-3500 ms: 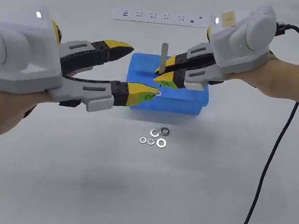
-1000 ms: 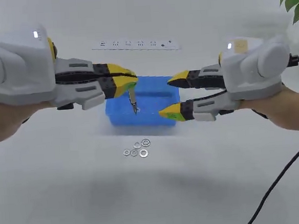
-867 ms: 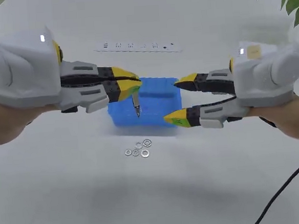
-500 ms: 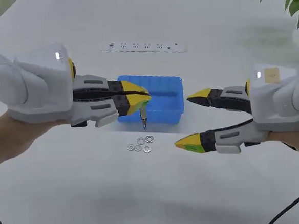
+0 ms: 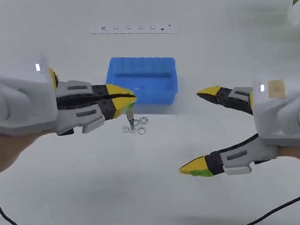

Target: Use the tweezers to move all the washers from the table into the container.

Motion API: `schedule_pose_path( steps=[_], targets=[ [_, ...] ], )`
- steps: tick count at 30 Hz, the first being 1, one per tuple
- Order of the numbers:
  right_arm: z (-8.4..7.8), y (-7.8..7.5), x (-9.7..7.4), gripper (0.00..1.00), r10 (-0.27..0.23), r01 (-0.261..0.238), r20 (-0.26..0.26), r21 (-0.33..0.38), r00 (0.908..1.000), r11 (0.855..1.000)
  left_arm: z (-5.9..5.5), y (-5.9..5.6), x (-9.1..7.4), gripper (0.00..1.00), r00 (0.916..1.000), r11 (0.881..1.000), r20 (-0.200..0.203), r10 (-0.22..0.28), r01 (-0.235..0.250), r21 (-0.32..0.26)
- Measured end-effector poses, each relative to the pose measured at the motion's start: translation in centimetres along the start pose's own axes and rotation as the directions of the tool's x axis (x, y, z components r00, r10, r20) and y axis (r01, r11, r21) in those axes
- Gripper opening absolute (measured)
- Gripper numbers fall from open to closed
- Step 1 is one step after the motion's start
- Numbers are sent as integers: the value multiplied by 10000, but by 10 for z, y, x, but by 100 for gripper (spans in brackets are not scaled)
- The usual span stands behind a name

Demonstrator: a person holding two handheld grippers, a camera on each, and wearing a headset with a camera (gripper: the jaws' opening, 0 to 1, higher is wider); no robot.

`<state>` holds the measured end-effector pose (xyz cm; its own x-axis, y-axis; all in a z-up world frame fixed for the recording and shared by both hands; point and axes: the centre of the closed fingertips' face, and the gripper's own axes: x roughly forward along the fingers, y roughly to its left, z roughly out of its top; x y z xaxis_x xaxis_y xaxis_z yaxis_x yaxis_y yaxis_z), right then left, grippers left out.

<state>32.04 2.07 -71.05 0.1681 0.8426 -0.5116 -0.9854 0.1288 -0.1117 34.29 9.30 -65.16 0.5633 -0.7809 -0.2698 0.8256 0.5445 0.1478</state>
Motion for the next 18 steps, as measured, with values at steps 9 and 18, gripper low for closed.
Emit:
schedule_pose_path(
  steps=[9,18],
  targets=[
    [-14,0,-2,100,-289,297,-102,868,9995,9958,-11,3,10,5,9999,9999,-141,-33,31,-143],
    [-27,7,-3,100,-256,304,-367,1350,9990,9904,-17,3,21,5,9997,9990,-33,-236,235,-378]
  ],
)
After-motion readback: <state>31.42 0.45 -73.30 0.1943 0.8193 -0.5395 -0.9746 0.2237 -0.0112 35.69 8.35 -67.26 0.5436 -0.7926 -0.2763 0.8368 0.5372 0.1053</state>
